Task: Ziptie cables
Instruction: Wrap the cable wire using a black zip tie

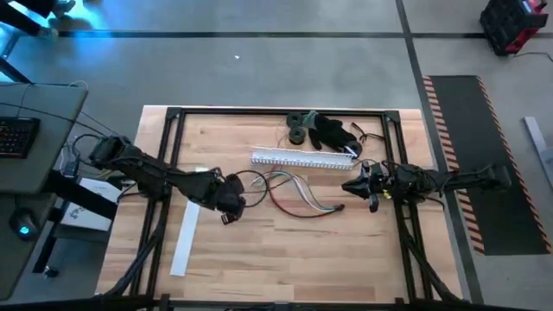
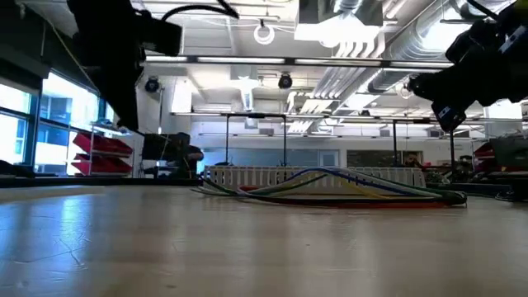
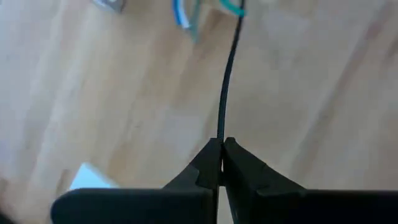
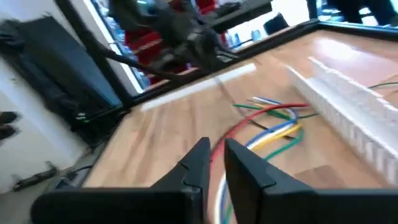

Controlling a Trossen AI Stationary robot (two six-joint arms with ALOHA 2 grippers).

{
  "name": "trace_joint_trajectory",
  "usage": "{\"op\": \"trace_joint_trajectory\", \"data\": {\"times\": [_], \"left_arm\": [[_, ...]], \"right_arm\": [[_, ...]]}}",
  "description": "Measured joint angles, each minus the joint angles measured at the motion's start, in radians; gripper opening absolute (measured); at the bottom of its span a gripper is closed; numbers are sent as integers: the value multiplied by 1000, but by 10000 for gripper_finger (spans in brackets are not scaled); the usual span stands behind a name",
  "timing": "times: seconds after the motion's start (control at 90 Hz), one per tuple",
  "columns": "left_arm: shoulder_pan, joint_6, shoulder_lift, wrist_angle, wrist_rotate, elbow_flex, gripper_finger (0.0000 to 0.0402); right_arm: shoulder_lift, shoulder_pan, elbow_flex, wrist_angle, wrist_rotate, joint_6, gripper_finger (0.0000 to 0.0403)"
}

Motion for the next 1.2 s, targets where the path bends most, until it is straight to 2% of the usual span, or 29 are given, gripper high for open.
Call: {"op": "trace_joint_trajectory", "data": {"times": [0.178, 0.411, 0.478, 0.556, 0.711, 0.844, 1.0, 1.2], "left_arm": [[-61, -93, 69, 1, 172, 58, 0], [-113, -127, 291, 9, 283, 189, 0], [-119, -133, 350, -61, 275, 240, 0], [-119, -160, 394, -169, 210, 274, 0], [-71, -184, 400, -258, 107, 249, 0], [0, -99, 389, -158, 124, 171, 0], [51, 17, 382, 97, 260, 77, 0], [48, 31, 385, 227, 304, 95, 0]], "right_arm": [[49, 4, 0, 51, 38, -24, 105], [57, 4, 0, 77, 38, -39, 124], [58, 4, 0, 76, 38, -38, 124], [58, 4, 0, 76, 38, -45, 124], [58, 4, 0, 75, 22, -46, 124], [58, 4, 0, 74, 10, -46, 124], [58, 4, 0, 72, -17, -43, 124], [58, 4, 0, 59, -25, -27, 124]]}}
